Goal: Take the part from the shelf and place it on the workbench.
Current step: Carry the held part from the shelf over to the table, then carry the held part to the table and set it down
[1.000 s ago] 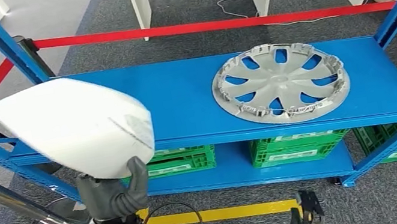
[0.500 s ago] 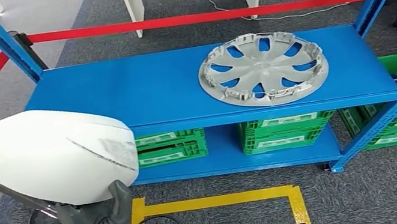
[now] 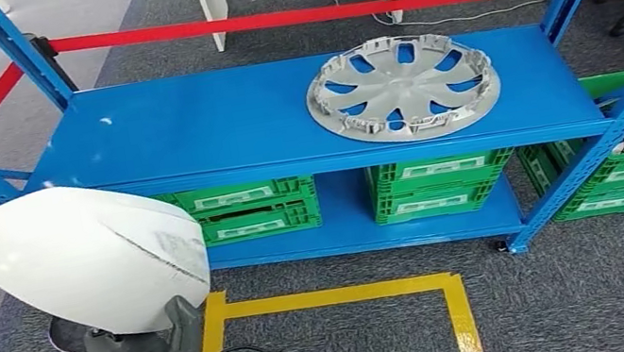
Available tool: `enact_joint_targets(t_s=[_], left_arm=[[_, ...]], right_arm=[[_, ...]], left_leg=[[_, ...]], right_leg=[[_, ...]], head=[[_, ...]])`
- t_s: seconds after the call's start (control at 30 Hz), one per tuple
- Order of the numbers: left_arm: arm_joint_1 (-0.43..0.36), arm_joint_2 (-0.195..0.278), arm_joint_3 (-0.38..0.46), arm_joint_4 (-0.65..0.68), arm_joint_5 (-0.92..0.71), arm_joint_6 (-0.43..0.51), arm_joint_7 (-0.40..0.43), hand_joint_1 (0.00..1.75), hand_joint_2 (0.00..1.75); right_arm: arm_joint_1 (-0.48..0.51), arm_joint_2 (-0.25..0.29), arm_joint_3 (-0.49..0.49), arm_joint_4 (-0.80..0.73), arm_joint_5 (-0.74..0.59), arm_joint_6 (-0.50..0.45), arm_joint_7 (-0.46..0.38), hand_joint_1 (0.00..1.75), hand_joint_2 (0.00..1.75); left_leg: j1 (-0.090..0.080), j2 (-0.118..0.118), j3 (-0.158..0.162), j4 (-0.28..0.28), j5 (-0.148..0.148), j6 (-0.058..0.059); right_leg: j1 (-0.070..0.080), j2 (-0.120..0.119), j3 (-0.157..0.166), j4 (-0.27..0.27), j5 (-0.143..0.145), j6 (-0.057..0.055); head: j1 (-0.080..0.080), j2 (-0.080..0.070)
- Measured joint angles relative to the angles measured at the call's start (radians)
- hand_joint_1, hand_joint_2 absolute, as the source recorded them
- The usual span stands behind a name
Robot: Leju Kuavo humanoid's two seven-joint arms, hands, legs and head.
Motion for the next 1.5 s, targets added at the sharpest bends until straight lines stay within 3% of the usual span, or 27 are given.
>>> enact_joint_targets(t_s=[0.07,0.17,0.2,0.23,0.27,0.33,0.4,0.47,0.53,0.57,0.67,0.7,0.73,0.77,0.8,0.87,0.9,0.97,1.07,1.13,1.2,1.23,1.27,1.33,1.4,1.47,1.5], left_arm=[[-0.002,0.0,-0.002,0.0,-0.004,-0.004,0.001,1.75,1.75],[-0.008,-0.002,-0.005,0.0,-0.011,-0.01,0.004,1.75,1.75],[-0.009,-0.002,-0.005,0.0,-0.013,-0.011,0.005,1.75,1.75],[-0.01,-0.002,-0.006,0.0,-0.014,-0.012,0.006,1.75,1.75],[-0.011,-0.002,-0.006,0.001,-0.015,-0.012,0.007,1.75,1.75],[-0.012,-0.002,-0.008,0.001,-0.015,-0.012,0.009,1.75,1.75],[-0.014,-0.003,-0.008,0.0,-0.015,-0.012,0.009,1.75,1.75],[-0.017,-0.003,-0.008,0.0,-0.016,-0.012,0.01,1.75,1.75],[-0.017,-0.002,-0.009,0.0,-0.017,-0.013,0.01,1.75,1.75],[-0.017,-0.001,-0.009,0.001,-0.017,-0.013,0.011,1.75,1.75],[-0.017,0.0,-0.009,0.001,-0.017,-0.013,0.012,1.75,1.75],[-0.017,0.0,-0.009,0.001,-0.017,-0.013,0.012,1.75,1.75],[-0.017,0.0,-0.009,0.001,-0.017,-0.013,0.012,1.75,1.75],[-0.017,0.0,-0.009,0.001,-0.017,-0.013,0.012,1.75,1.75],[-0.018,0.0,-0.009,0.001,-0.017,-0.014,0.013,1.75,1.75],[-0.021,0.0,-0.011,0.001,-0.019,-0.017,0.015,1.75,1.75],[-0.025,-0.001,-0.013,0.001,-0.019,-0.021,0.017,1.75,1.75],[-0.037,-0.002,-0.02,0.001,-0.02,-0.029,0.018,1.75,1.75],[-0.046,-0.004,-0.028,0.002,-0.02,-0.038,0.019,1.75,1.75],[-0.052,-0.007,-0.031,0.004,-0.019,-0.042,0.019,1.75,1.75],[-0.057,-0.008,-0.033,0.008,-0.018,-0.045,0.019,1.75,1.75],[-0.058,-0.008,-0.034,0.009,-0.017,-0.046,0.019,1.75,1.75],[-0.058,-0.008,-0.035,0.011,-0.017,-0.047,0.019,1.75,1.75],[-0.062,-0.008,-0.038,0.014,-0.017,-0.048,0.019,1.75,1.75],[-0.068,-0.008,-0.044,0.015,-0.017,-0.046,0.019,1.75,1.75],[-0.074,-0.008,-0.049,0.017,-0.017,-0.042,0.019,1.75,1.75],[-0.076,-0.008,-0.051,0.017,-0.017,-0.041,0.019,1.75,1.75]], right_arm=[[0.001,0.0,0.0,0.001,-0.006,0.002,-0.001,0.0,0.0],[0.001,-0.005,0.0,0.001,-0.009,0.008,-0.006,0.0,0.0],[0.001,-0.007,0.0,0.001,-0.01,0.01,-0.008,0.0,0.0],[0.001,-0.008,0.0,0.001,-0.01,0.011,-0.01,0.0,0.0],[0.001,-0.01,0.0,0.001,-0.01,0.011,-0.011,0.0,0.0],[0.0,-0.013,0.0,0.001,-0.01,0.012,-0.011,0.0,0.0],[-0.004,-0.014,0.0,0.001,-0.01,0.012,-0.012,0.0,0.0],[-0.007,-0.015,0.0,0.001,-0.009,0.012,-0.012,0.0,0.0],[-0.005,-0.016,-0.001,0.002,-0.008,0.015,-0.011,0.0,0.0],[-0.004,-0.016,-0.001,0.002,-0.008,0.016,-0.011,0.0,0.0],[-0.003,-0.017,-0.001,0.003,-0.008,0.018,-0.01,0.0,0.0],[-0.002,-0.017,-0.001,0.003,-0.007,0.019,-0.01,0.0,0.0],[-0.002,-0.017,-0.001,0.003,-0.007,0.019,-0.01,0.0,0.0],[-0.002,-0.017,-0.001,0.003,-0.007,0.019,-0.01,0.0,0.0],[-0.002,-0.017,-0.001,0.003,-0.007,0.019,-0.01,0.0,0.0],[-0.003,-0.017,-0.002,0.003,-0.003,0.021,-0.011,0.0,0.0],[-0.002,-0.017,-0.002,0.003,0.0,0.023,-0.011,0.0,0.0],[0.001,-0.017,-0.002,0.003,0.008,0.026,-0.007,0.0,0.0],[0.001,-0.018,-0.001,0.003,0.012,0.032,-0.005,0.0,0.0],[-0.001,-0.02,-0.001,0.003,0.018,0.036,-0.001,0.0,0.0],[0.0,-0.021,0.001,0.003,0.027,0.039,0.006,0.0,0.0],[0.001,-0.021,0.002,0.003,0.03,0.041,0.01,0.0,0.0],[0.002,-0.021,0.003,0.003,0.031,0.042,0.012,0.0,0.0],[0.003,-0.021,0.006,0.003,0.035,0.043,0.016,0.0,0.0],[0.002,-0.025,0.01,0.003,0.043,0.043,0.021,0.0,0.0],[0.002,-0.028,0.013,0.003,0.053,0.043,0.026,0.0,0.0],[0.002,-0.029,0.015,0.003,0.059,0.043,0.027,0.0,0.0]], left_leg=[[0.004,0.004,-0.018,-0.01,0.026,0.008],[0.007,0.008,-0.064,-0.011,0.062,0.017],[0.007,0.009,-0.082,-0.009,0.074,0.016],[0.007,0.01,-0.1,-0.006,0.086,0.014],[0.008,0.011,-0.118,-0.002,0.098,0.011],[0.01,0.011,-0.15,0.01,0.117,0.003],[0.008,0.011,-0.172,0.03,0.13,-0.008],[0.004,0.011,-0.184,0.043,0.144,-0.017],[0.008,0.01,-0.191,0.048,0.146,-0.027],[0.01,0.009,-0.197,0.062,0.121,-0.033],[0.014,0.006,-0.227,0.213,-0.027,-0.048],[0.015,0.006,-0.235,0.276,-0.06,-0.05],[0.016,0.006,-0.232,0.318,-0.067,-0.05],[0.016,0.005,-0.217,0.327,-0.054,-0.048],[0.016,0.005,-0.184,0.298,-0.028,-0.044],[0.011,0.022,-0.086,0.16,0.008,-0.031],[0.007,0.035,-0.042,0.091,0.008,-0.024],[0.0,0.048,-0.009,0.019,-0.005,-0.015],[0.002,0.025,-0.024,0.002,0.015,0.001],[0.004,0.011,-0.039,-0.004,0.036,0.013],[0.002,-0.004,-0.059,-0.002,0.052,0.018],[0.0,-0.012,-0.068,-0.001,0.059,0.018],[-0.001,-0.021,-0.077,0.0,0.065,0.017],[-0.003,-0.041,-0.09,0.006,0.074,0.014],[-0.004,-0.06,-0.102,0.016,0.08,0.01],[-0.003,-0.077,-0.115,0.024,0.086,0.0],[-0.001,-0.087,-0.12,0.026,0.091,-0.007]], right_leg=[[-0.001,0.005,-0.019,0.026,-0.035,0.01],[-0.003,0.011,-0.069,0.187,-0.175,0.022],[-0.004,0.011,-0.077,0.246,-0.198,0.026],[-0.006,0.011,-0.074,0.282,-0.193,0.029],[-0.008,0.011,-0.056,0.288,-0.168,0.032],[-0.013,0.01,0.031,0.198,-0.112,0.037],[-0.015,0.012,0.143,0.045,-0.127,0.035],[-0.014,0.015,0.189,-0.032,-0.16,0.024],[-0.014,0.013,0.173,-0.031,-0.154,0.004],[-0.014,0.01,0.163,-0.03,-0.145,-0.005],[-0.013,0.004,0.127,-0.027,-0.11,-0.02],[-0.012,0.003,0.114,-0.025,-0.098,-0.021],[-0.011,0.002,0.099,-0.021,-0.088,-0.021],[-0.01,0.002,0.084,-0.016,-0.078,-0.021],[-0.009,0.001,0.067,-0.01,-0.07,-0.021],[-0.006,-0.002,0.046,-0.003,-0.059,-0.018],[-0.004,-0.005,0.04,-0.002,-0.054,-0.015],[-0.002,-0.018,0.034,-0.001,-0.043,-0.004],[-0.006,-0.031,0.02,0.009,-0.045,0.015],[-0.007,-0.011,-0.017,0.088,-0.105,0.022],[-0.007,0.005,-0.068,0.22,-0.179,0.025],[-0.006,0.008,-0.081,0.264,-0.195,0.025],[-0.006,0.01,-0.075,0.271,-0.193,0.025],[-0.006,0.022,-0.005,0.17,-0.141,0.018],[-0.007,0.066,0.075,0.032,-0.104,0.006],[-0.005,0.088,0.107,-0.021,-0.1,-0.002],[-0.004,0.078,0.108,-0.022,-0.096,-0.004]], head=[[0.002,0.0],[0.005,0.0],[0.005,0.0],[0.005,0.0],[0.005,0.0],[0.006,0.0],[0.008,0.0],[0.009,0.0],[0.009,0.0],[0.008,0.0],[0.005,0.0],[0.004,0.0],[0.004,0.0],[0.004,0.0],[0.004,0.0],[0.004,0.0],[0.004,0.0],[0.004,0.0],[0.005,0.0],[0.007,0.0],[0.008,0.0],[0.008,0.0],[0.008,0.0],[0.008,0.0],[0.007,0.0],[0.006,0.0],[0.005,0.0]])
